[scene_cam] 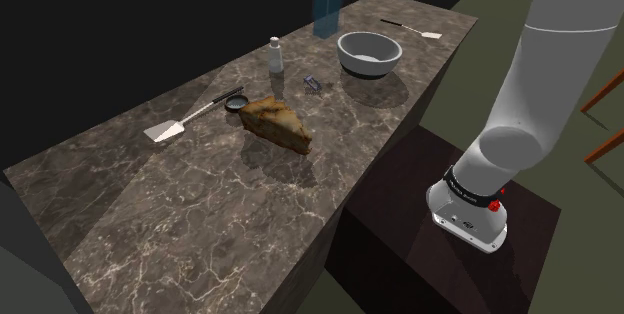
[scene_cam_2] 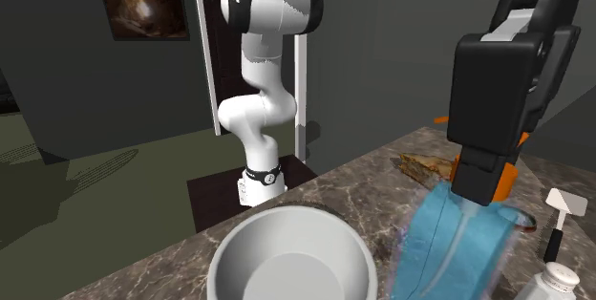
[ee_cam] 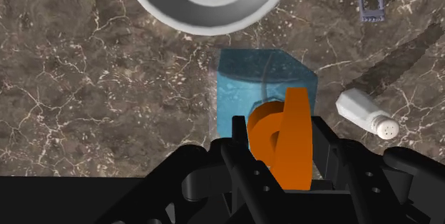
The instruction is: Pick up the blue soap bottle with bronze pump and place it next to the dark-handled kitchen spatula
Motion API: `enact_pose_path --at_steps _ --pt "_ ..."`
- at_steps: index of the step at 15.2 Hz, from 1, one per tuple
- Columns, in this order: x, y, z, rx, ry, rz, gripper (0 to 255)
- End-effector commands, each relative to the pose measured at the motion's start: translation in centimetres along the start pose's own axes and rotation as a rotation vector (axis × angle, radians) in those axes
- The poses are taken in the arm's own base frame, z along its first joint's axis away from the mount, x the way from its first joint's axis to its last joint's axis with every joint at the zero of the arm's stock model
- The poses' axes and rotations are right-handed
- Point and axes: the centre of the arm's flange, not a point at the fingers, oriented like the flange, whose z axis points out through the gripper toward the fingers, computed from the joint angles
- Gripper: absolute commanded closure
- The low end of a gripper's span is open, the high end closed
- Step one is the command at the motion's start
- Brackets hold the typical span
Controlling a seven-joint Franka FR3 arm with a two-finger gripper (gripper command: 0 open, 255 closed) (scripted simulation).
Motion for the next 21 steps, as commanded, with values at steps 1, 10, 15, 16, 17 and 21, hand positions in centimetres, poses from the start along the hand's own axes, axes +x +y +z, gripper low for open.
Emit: enact_pose_path --at_steps 1,10,15,16,17,21 --pt "-0.4 -2.4 0.1 0.0 0.0 0.001 255" --pt "-0.6 -14.3 0.0 0.0 0.0 0.001 255" --pt "-0.7 -20.9 0.0 0.0 0.0 0.001 255" --pt "-0.7 -22.2 0.0 0.0 0.0 0.001 255" --pt "-0.7 -23.5 0.0 0.0 0.0 0.001 255" --pt "-0.8 -28.8 -0.1 0.0 0.0 0.001 255"
